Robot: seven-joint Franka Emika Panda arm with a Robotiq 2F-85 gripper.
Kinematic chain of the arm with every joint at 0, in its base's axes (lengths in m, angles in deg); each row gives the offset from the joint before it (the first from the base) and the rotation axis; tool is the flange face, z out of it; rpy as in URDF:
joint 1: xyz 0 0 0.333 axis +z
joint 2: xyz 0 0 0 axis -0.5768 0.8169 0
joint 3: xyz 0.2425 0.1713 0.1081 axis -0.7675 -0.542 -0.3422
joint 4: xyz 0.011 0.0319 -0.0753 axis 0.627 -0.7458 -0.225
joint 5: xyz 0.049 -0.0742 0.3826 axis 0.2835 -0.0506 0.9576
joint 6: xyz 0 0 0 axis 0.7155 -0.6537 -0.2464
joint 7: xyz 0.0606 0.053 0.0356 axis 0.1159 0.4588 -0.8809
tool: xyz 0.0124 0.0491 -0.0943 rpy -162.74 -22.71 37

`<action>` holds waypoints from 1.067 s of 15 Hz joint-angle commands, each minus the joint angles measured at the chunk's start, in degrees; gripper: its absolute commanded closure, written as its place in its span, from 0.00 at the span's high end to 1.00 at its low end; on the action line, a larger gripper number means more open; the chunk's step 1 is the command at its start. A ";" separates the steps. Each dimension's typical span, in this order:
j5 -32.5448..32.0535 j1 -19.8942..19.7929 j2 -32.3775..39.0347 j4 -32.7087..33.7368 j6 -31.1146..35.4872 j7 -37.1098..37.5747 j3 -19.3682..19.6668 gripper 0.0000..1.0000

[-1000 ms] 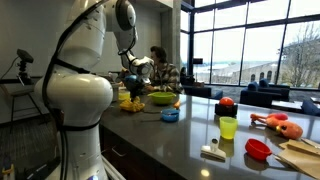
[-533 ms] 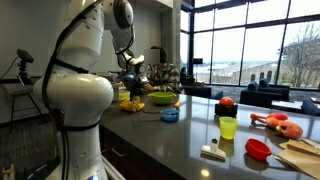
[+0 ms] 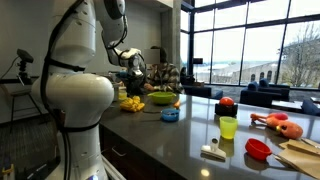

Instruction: Fold the yellow cloth in half

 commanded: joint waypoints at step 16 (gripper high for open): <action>-4.11 -7.11 -33.04 -18.79 -4.85 -27.77 -1.35 1.00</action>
